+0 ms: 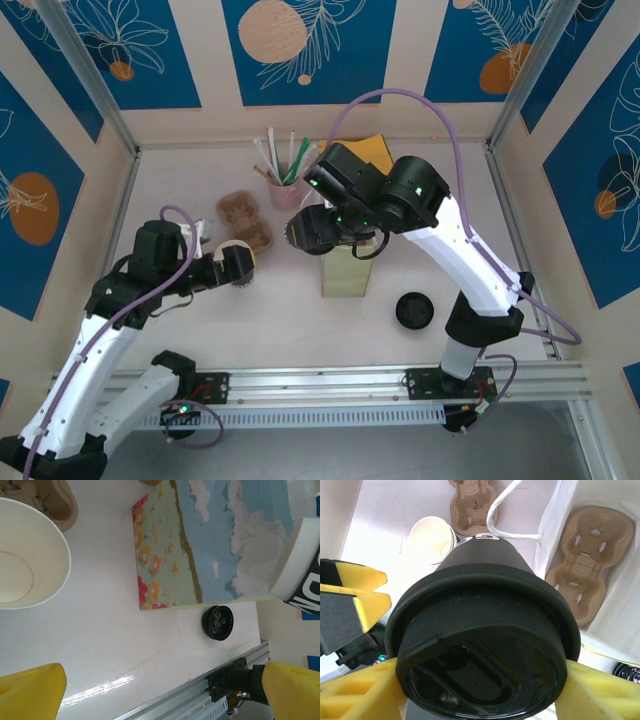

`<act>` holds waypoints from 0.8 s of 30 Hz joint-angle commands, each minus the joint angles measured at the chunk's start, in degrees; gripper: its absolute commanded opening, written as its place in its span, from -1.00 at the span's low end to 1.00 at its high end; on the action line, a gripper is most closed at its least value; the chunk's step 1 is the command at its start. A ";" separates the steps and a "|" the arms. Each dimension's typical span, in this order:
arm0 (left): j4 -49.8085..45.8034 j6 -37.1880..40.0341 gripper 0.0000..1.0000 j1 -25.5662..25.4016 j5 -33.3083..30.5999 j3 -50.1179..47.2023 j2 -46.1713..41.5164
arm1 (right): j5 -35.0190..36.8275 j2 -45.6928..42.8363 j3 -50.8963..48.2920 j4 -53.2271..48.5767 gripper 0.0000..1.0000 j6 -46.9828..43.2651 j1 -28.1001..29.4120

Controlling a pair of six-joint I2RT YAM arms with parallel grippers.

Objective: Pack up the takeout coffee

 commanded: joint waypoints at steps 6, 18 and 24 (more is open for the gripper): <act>3.81 -1.30 1.00 -5.03 -3.02 2.34 2.32 | 1.38 -5.01 -1.95 -8.53 0.33 2.27 -1.40; 4.76 -1.38 1.00 -8.24 -5.01 3.03 4.33 | 1.66 -9.14 -4.97 -8.21 0.31 3.15 -2.77; 5.25 -1.47 1.00 -9.17 -5.44 3.64 5.21 | 2.07 -11.24 -6.92 -8.61 0.31 3.33 -4.30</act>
